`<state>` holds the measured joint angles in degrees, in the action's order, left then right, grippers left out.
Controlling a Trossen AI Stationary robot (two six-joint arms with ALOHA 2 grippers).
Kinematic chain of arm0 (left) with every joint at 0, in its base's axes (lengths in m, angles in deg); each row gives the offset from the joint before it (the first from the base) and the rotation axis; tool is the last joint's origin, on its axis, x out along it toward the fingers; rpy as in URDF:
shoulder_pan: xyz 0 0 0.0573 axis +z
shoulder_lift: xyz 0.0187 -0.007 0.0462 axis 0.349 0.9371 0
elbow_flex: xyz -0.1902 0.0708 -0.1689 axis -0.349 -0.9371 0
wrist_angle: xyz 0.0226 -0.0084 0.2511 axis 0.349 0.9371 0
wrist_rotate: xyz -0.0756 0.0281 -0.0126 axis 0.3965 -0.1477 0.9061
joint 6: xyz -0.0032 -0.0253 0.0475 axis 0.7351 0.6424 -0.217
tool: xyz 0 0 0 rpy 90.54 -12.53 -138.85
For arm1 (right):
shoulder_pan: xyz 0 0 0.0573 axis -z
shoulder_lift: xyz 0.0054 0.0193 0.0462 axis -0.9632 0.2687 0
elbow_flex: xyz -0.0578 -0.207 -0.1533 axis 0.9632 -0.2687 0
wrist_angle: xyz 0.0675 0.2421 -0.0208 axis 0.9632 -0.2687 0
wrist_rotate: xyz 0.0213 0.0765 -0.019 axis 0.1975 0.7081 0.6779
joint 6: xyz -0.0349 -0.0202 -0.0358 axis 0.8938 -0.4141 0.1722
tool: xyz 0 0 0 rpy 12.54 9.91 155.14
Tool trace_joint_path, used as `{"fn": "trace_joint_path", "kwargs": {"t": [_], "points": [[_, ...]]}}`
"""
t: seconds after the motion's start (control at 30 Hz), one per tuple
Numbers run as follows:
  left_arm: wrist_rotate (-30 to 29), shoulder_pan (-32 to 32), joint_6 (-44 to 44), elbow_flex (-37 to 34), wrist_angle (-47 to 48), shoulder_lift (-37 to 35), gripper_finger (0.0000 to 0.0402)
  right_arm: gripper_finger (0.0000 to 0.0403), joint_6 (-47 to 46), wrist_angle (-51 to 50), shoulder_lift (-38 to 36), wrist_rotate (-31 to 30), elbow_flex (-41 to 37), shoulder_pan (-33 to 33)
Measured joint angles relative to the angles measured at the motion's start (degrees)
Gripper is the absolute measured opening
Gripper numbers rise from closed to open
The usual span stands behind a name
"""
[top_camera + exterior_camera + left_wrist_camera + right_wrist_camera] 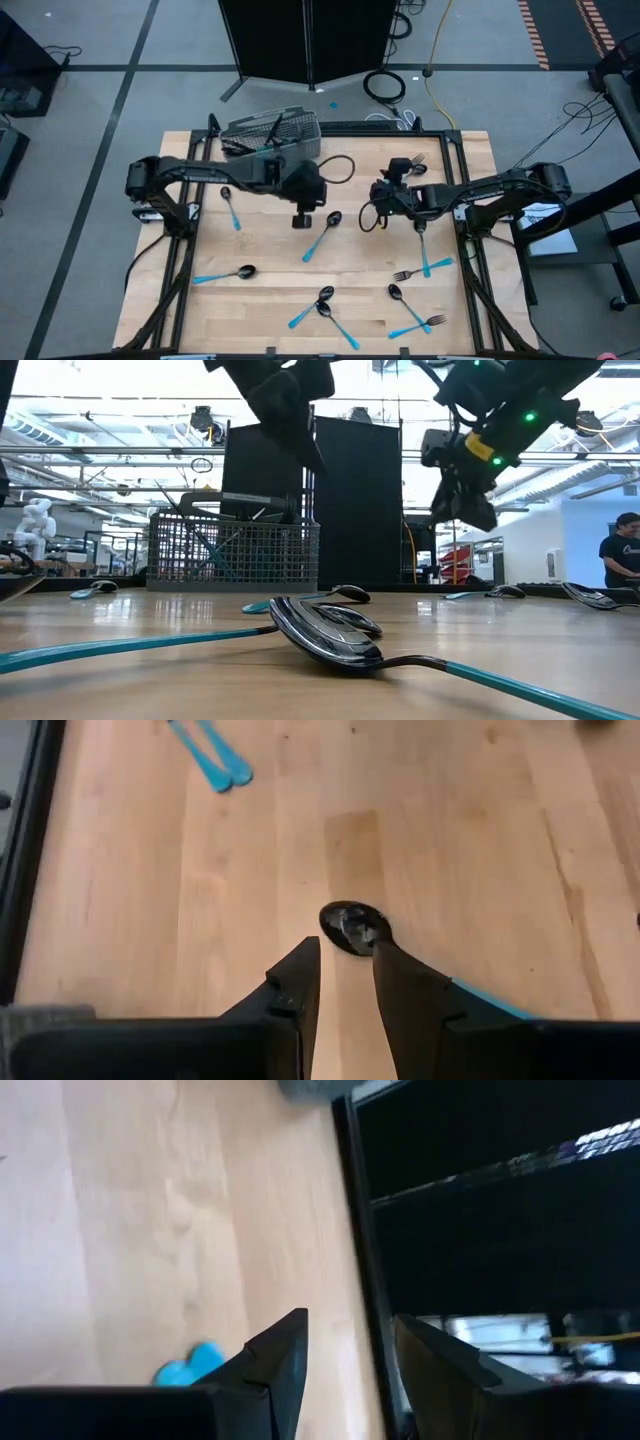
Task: Sort silverware
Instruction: Put the blue fork into the silverware basket
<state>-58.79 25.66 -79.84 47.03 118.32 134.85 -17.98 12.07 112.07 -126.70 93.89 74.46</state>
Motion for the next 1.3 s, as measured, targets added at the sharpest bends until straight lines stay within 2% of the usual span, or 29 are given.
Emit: {"fn": "trace_joint_path", "kwargs": {"t": [0.07,0.2,0.3,0.4,0.47,0.53,0.63,0.7,0.87,1.17,1.3], "points": [[-0.5,-1.4,2.8,-1.4,-0.1,-1.2,0.0093,0.0144,-3.1,-3.8,-0.8,3.1,0.0,-0.4],[-1.1,-5.4,5.1,-5.3,-4.3,-5.3,0.0093,0.0144,-9.7,-10.2,-3.7,16.2,0.0,-1.5],[-3.9,-7.8,4.7,-11.2,-15.0,-8.4,0.0093,0.0144,-14.5,-13.7,-6.9,24.6,0.3,-2.5],[-4.1,-8.4,1.4,-19.5,-35.6,-9.3,0.0093,0.0144,-21.2,-17.0,-10.1,29.2,2.3,-3.4],[-0.8,-8.3,-0.3,-25.4,-51.7,-8.3,0.0093,0.0144,-26.3,-18.9,-11.8,30.2,3.0,-4.2],[3.1,-7.7,-1.4,-29.0,-69.0,-4.1,0.0093,0.0144,-30.4,-19.9,-13.5,30.8,3.1,-5.0],[5.6,-6.6,-0.3,-30.0,-80.0,2.3,0.0093,0.0144,-36.9,-22.3,-14.7,30.9,3.1,-6.4],[6.9,-6.1,2.4,-27.8,-82.0,5.9,0.0093,0.0144,-42.8,-25.2,-14.5,30.9,3.1,-7.7],[13.2,-6.7,4.9,-21.5,-79.7,13.2,0.0093,0.0144,-53.5,-30.1,-13.5,31.6,2.9,-12.5],[14.4,-10.4,7.0,-11.6,-78.1,22.8,0.0093,0.0144,-61.1,-38.3,-13.1,48.6,2.9,-25.9],[13.6,-11.3,7.9,-9.3,-78.3,23.2,0.0093,0.0144,-63.6,-38.8,-12.3,50.1,2.9,-33.5]]}}
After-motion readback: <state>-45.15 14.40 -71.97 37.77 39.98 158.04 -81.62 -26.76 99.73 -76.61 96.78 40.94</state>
